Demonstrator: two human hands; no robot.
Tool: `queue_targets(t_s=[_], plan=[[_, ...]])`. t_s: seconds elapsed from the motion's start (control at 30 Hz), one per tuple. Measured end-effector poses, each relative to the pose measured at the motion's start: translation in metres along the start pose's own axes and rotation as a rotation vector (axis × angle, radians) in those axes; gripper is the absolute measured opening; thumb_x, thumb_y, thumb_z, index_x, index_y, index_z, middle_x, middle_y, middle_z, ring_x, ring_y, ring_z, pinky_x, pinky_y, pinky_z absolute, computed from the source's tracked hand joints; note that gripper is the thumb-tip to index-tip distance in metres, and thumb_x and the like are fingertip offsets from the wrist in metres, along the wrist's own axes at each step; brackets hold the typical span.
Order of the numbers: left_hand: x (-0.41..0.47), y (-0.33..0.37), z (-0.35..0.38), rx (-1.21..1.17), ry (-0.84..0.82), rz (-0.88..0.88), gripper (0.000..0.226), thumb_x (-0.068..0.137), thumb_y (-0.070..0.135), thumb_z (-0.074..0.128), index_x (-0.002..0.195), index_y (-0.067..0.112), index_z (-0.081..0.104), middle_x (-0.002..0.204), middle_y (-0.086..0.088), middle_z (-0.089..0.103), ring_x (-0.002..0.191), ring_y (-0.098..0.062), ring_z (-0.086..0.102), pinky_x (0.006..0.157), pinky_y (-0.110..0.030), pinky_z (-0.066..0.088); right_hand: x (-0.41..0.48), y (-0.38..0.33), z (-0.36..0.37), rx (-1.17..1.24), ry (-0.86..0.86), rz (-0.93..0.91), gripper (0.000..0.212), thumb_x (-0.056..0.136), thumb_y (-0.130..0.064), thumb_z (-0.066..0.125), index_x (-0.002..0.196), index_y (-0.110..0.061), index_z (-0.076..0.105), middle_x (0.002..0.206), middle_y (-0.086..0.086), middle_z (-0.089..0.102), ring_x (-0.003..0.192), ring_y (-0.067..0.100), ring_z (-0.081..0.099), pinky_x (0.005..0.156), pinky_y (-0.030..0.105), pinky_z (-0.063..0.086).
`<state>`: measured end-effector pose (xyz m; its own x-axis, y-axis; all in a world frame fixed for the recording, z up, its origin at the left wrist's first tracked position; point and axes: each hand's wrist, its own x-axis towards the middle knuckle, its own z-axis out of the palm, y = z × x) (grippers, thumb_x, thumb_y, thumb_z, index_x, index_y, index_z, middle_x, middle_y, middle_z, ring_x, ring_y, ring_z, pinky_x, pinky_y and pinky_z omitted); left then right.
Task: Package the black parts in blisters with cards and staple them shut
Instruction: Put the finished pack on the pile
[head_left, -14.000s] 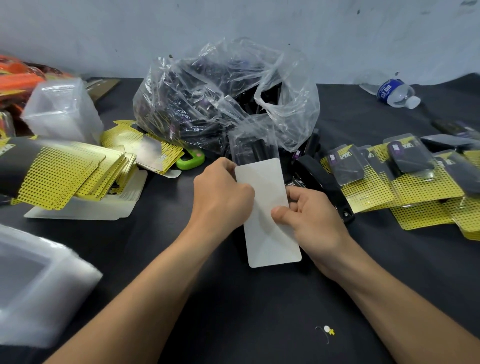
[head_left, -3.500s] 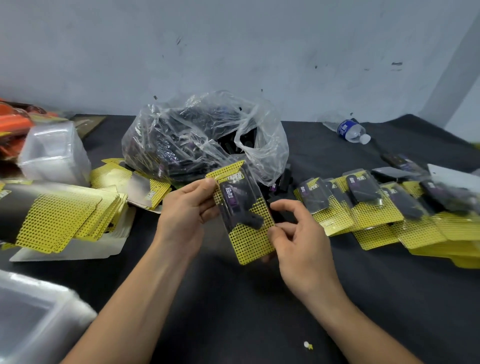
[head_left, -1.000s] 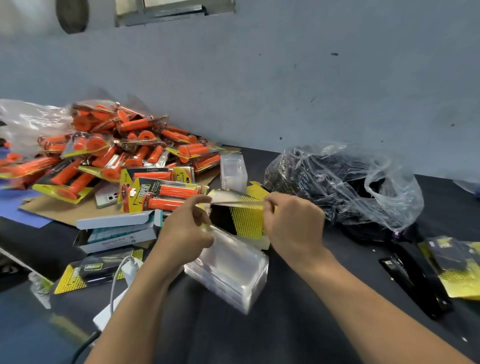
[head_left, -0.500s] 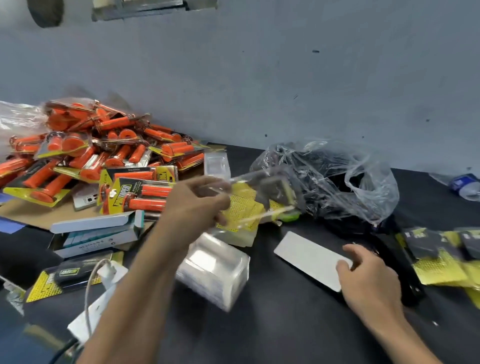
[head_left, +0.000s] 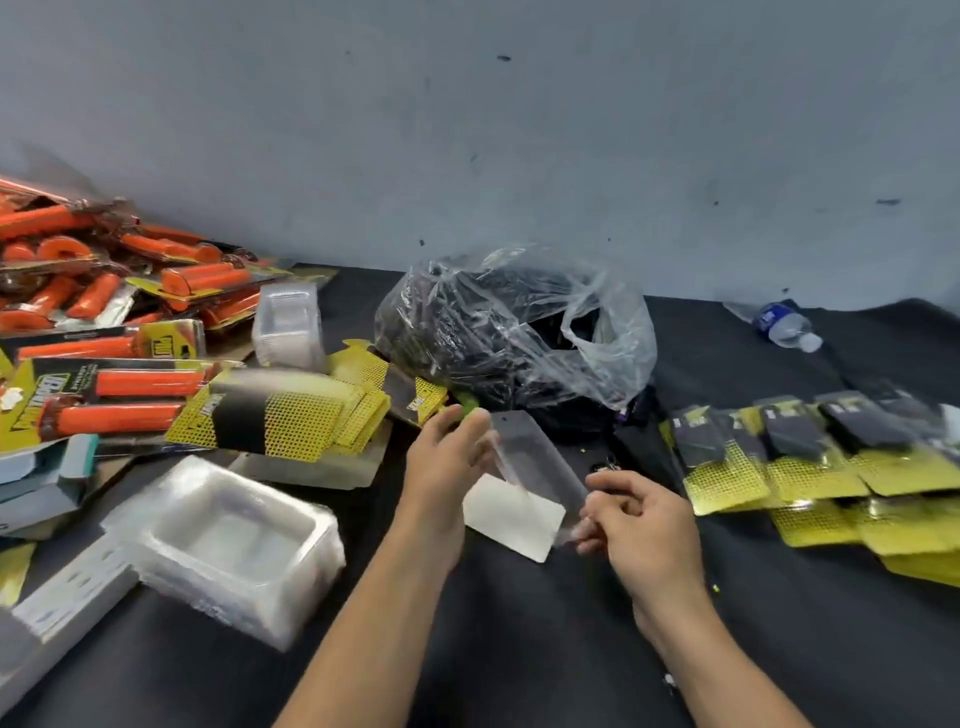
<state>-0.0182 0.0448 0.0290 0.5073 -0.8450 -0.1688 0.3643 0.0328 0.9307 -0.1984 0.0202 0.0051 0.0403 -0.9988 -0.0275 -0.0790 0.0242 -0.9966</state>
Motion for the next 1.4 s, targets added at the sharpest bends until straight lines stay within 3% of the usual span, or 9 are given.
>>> queue_targets(t_s=[0.17, 0.27, 0.33, 0.63, 0.8, 0.93, 1.07, 1.23, 1.4], plan=[[0.006, -0.038, 0.026, -0.241, -0.209, -0.224, 0.036, 0.093, 0.030, 0.070, 0.126, 0.016, 0.065, 0.113, -0.007, 0.071, 0.097, -0.018, 0.071, 0.085, -0.035, 0.057, -0.007, 0.010, 0.015, 0.071, -0.101, 0.103, 0.019, 0.092, 0.010, 0.059, 0.095, -0.008, 0.064, 0.060, 0.009, 0.068, 0.055, 0.027, 0.069, 0.053, 0.037, 0.058], [0.012, -0.037, 0.024, -0.264, -0.240, -0.262, 0.049, 0.078, 0.043, 0.073, 0.117, 0.013, 0.068, 0.100, -0.010, 0.072, 0.081, -0.022, 0.071, 0.070, -0.032, 0.061, -0.009, 0.005, 0.009, -0.344, -0.081, -0.156, 0.018, 0.092, -0.011, 0.064, 0.079, -0.022, 0.068, 0.066, -0.006, 0.071, 0.059, 0.011, 0.067, 0.061, 0.027, 0.055], [0.019, -0.037, 0.018, -0.281, -0.202, -0.233, 0.042, 0.094, 0.048, 0.062, 0.115, 0.012, 0.068, 0.093, -0.008, 0.070, 0.073, -0.020, 0.069, 0.064, -0.031, 0.059, -0.006, -0.010, 0.007, -0.516, 0.073, -0.388, 0.019, 0.090, -0.015, 0.063, 0.076, -0.026, 0.068, 0.072, -0.016, 0.069, 0.070, 0.006, 0.064, 0.062, 0.020, 0.045], [0.025, -0.036, 0.006, -0.314, -0.129, -0.225, 0.061, 0.105, 0.058, 0.041, 0.108, 0.003, 0.066, 0.100, -0.018, 0.072, 0.080, -0.027, 0.070, 0.073, -0.036, 0.060, 0.094, -0.046, 0.056, -1.440, -0.339, -0.345, 0.038, 0.091, -0.006, 0.059, 0.128, -0.009, 0.052, 0.130, 0.016, 0.061, 0.122, 0.035, 0.055, 0.090, 0.040, 0.044], [0.024, -0.034, 0.007, -0.286, -0.123, -0.227, 0.058, 0.106, 0.055, 0.042, 0.106, 0.002, 0.067, 0.096, -0.017, 0.072, 0.077, -0.026, 0.068, 0.069, -0.036, 0.058, 0.101, -0.027, 0.072, -1.612, -0.276, -0.487, 0.055, 0.089, -0.023, 0.068, 0.136, -0.017, 0.039, 0.134, 0.011, 0.059, 0.127, 0.032, 0.053, 0.102, 0.044, 0.039], [0.026, -0.035, 0.005, -0.281, -0.122, -0.215, 0.057, 0.105, 0.054, 0.043, 0.102, 0.003, 0.068, 0.096, -0.017, 0.071, 0.075, -0.025, 0.069, 0.066, -0.035, 0.059, 0.081, -0.020, 0.058, -1.341, -0.258, -0.520, 0.067, 0.093, -0.015, 0.066, 0.151, -0.021, 0.033, 0.136, 0.007, 0.055, 0.124, 0.030, 0.053, 0.097, 0.040, 0.041], [0.028, -0.037, 0.003, -0.290, -0.140, -0.207, 0.057, 0.106, 0.055, 0.042, 0.103, 0.004, 0.068, 0.100, -0.018, 0.069, 0.081, -0.027, 0.068, 0.072, -0.036, 0.058, 0.034, -0.002, 0.036, -0.587, 0.154, -0.637, 0.035, 0.102, -0.010, 0.048, 0.131, -0.024, 0.063, 0.103, -0.003, 0.069, 0.092, 0.014, 0.062, 0.079, 0.025, 0.043], [0.028, -0.039, 0.003, -0.221, -0.162, -0.166, 0.057, 0.106, 0.055, 0.040, 0.104, 0.005, 0.069, 0.098, -0.017, 0.071, 0.077, -0.026, 0.069, 0.069, -0.034, 0.060, 0.015, -0.001, 0.020, 0.242, 0.004, 0.030, 0.027, 0.106, -0.008, 0.044, 0.096, -0.019, 0.067, 0.076, 0.021, 0.074, 0.043, 0.014, 0.048, 0.045, 0.027, 0.037], [0.027, -0.042, 0.005, -0.130, -0.192, -0.124, 0.058, 0.105, 0.056, 0.041, 0.099, 0.008, 0.073, 0.096, -0.013, 0.072, 0.078, -0.022, 0.069, 0.071, -0.033, 0.056, 0.023, -0.006, 0.011, 0.356, -0.137, 0.200, 0.017, 0.100, -0.016, 0.064, 0.086, -0.011, 0.071, 0.070, 0.002, 0.063, 0.044, 0.009, 0.042, 0.044, 0.020, 0.033]])
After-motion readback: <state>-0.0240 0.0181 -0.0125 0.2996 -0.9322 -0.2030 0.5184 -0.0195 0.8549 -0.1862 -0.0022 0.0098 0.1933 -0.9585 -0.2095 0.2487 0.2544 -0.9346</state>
